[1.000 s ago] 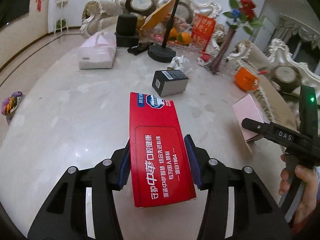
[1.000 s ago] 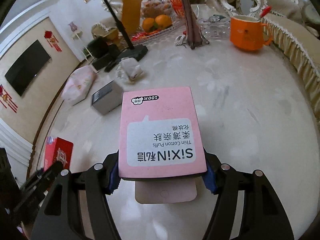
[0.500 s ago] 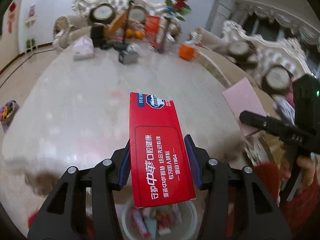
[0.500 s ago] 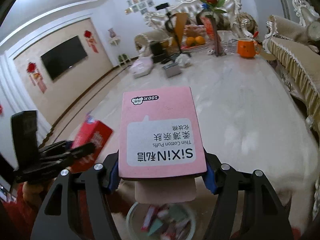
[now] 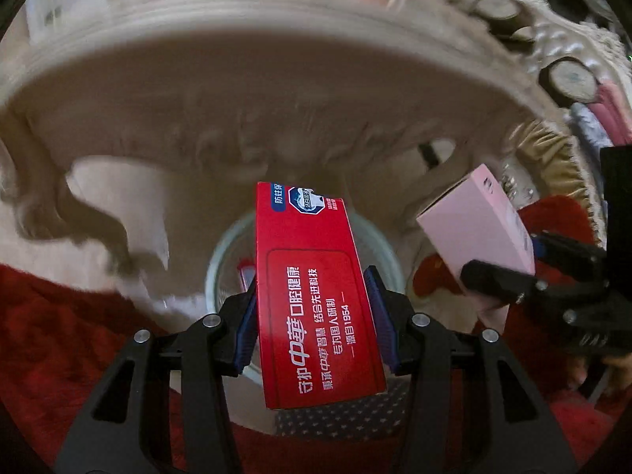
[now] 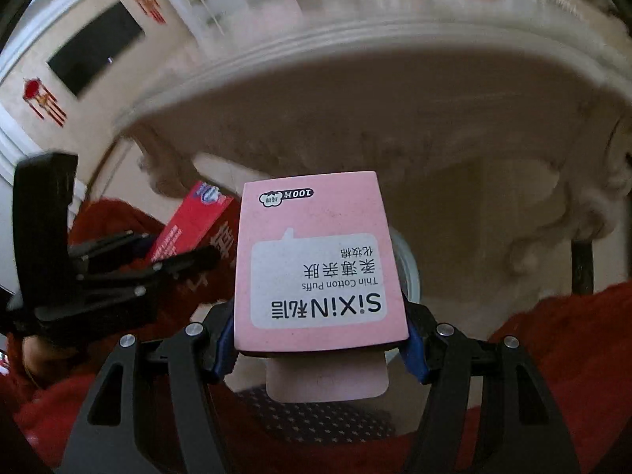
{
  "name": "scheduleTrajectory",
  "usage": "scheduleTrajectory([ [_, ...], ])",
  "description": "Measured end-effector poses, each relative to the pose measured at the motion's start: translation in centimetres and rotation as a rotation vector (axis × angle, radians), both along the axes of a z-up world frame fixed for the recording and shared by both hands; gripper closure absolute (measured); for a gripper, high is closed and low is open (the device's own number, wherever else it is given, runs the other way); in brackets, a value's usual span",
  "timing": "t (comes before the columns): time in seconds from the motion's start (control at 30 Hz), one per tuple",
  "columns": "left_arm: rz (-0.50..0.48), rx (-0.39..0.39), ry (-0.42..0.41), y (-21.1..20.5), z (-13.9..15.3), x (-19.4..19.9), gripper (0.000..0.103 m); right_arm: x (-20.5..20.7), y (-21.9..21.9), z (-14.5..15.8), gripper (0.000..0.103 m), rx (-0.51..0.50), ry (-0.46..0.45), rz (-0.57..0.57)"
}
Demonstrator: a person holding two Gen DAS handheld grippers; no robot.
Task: Collect trash
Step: 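Carry both boxes over the wastebasket and open both grippers to drop them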
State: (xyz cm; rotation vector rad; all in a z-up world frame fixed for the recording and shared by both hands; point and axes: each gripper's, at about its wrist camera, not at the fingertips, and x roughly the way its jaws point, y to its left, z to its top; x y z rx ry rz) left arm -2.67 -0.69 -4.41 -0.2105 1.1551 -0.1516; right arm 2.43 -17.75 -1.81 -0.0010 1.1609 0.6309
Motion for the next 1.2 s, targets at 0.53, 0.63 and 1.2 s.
scheduleTrajectory([
  [0.53,-0.045,0.087,0.158,-1.1,-6.7,2.6,0.053,2.0,4.2,-9.0,0.041,-0.244,0.119,0.114],
  [0.63,-0.049,0.079,0.188,-1.0,-7.4,2.6,0.050,1.9,4.8,-9.2,0.040,-0.263,0.107,0.135],
  [1.2,-0.032,0.106,0.184,-1.1,-7.5,2.5,0.035,-0.7,4.7,-9.5,0.019,-0.330,0.014,0.184],
])
